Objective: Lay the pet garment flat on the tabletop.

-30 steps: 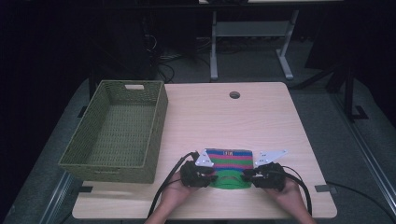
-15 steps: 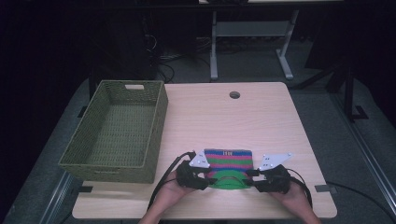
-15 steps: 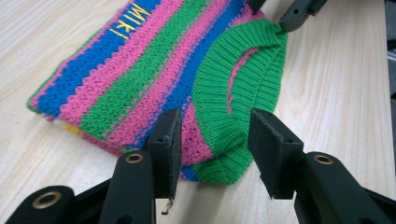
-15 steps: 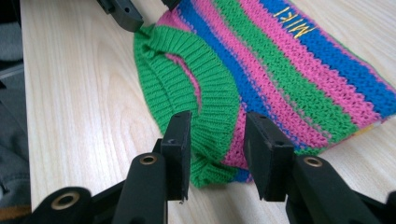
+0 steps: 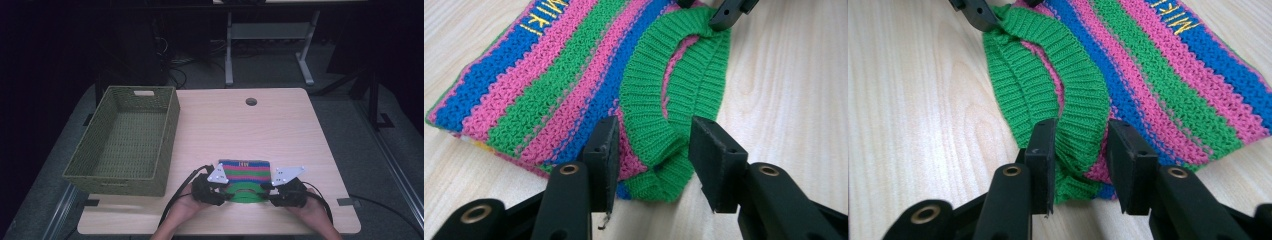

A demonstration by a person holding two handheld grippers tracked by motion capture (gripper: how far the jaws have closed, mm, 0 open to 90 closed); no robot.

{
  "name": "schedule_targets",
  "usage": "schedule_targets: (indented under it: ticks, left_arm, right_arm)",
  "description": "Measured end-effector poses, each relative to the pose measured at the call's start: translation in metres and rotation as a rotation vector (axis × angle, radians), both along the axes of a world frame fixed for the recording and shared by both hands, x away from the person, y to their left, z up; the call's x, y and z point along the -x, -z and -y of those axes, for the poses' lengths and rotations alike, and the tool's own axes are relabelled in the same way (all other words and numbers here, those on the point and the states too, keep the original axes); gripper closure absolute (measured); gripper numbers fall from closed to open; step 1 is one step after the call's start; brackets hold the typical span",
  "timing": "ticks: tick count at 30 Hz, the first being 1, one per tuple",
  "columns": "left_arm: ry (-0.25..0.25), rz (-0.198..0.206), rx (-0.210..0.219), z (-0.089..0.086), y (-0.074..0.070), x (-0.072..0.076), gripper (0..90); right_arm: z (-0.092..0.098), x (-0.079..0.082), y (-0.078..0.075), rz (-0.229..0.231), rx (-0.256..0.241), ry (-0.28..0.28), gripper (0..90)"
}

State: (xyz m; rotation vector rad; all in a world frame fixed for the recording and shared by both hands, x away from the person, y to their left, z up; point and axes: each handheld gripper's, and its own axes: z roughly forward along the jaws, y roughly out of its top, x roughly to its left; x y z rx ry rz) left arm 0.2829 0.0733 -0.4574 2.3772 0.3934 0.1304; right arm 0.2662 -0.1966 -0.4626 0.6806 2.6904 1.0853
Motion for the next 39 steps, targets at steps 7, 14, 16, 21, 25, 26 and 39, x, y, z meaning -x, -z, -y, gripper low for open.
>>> schedule_targets:
  ticks: [7, 14, 16, 21, 25, 26, 39]
  left_arm:
    - [-0.018, 0.034, -0.033, 0.0025, -0.0003, 0.0019, 63.4]
    - [-0.037, 0.021, -0.020, 0.0015, 0.0001, 0.0003, 69.0]
    - [-0.050, 0.009, -0.004, 0.0014, 0.0006, -0.0001, 69.8]
    - [-0.049, -0.014, 0.004, -0.0008, 0.0003, -0.0026, 73.6]
    - [-0.046, -0.021, 0.011, -0.0020, -0.0005, -0.0026, 77.7]
    - [-0.045, -0.024, 0.012, -0.0024, -0.0008, -0.0028, 78.9]
    - [-0.035, -0.033, 0.008, -0.0039, -0.0033, -0.0020, 85.4]
  right_arm:
    - [0.0000, -0.0008, -0.0001, 0.002, 0.005, 0.012, 72.4]
    - [0.0016, -0.0026, -0.0006, -0.011, -0.009, 0.022, 77.8]
    - [0.0023, -0.0027, -0.0012, -0.011, -0.012, 0.022, 80.4]
    - [0.0025, -0.0026, -0.0014, -0.012, -0.014, 0.022, 83.1]
    - [0.0024, -0.0023, -0.0016, -0.011, -0.015, 0.021, 84.2]
    - [0.0025, -0.0021, -0.0019, -0.014, -0.017, 0.021, 84.3]
    - [0.0059, -0.0006, -0.0053, -0.046, -0.070, -0.008, 85.0]
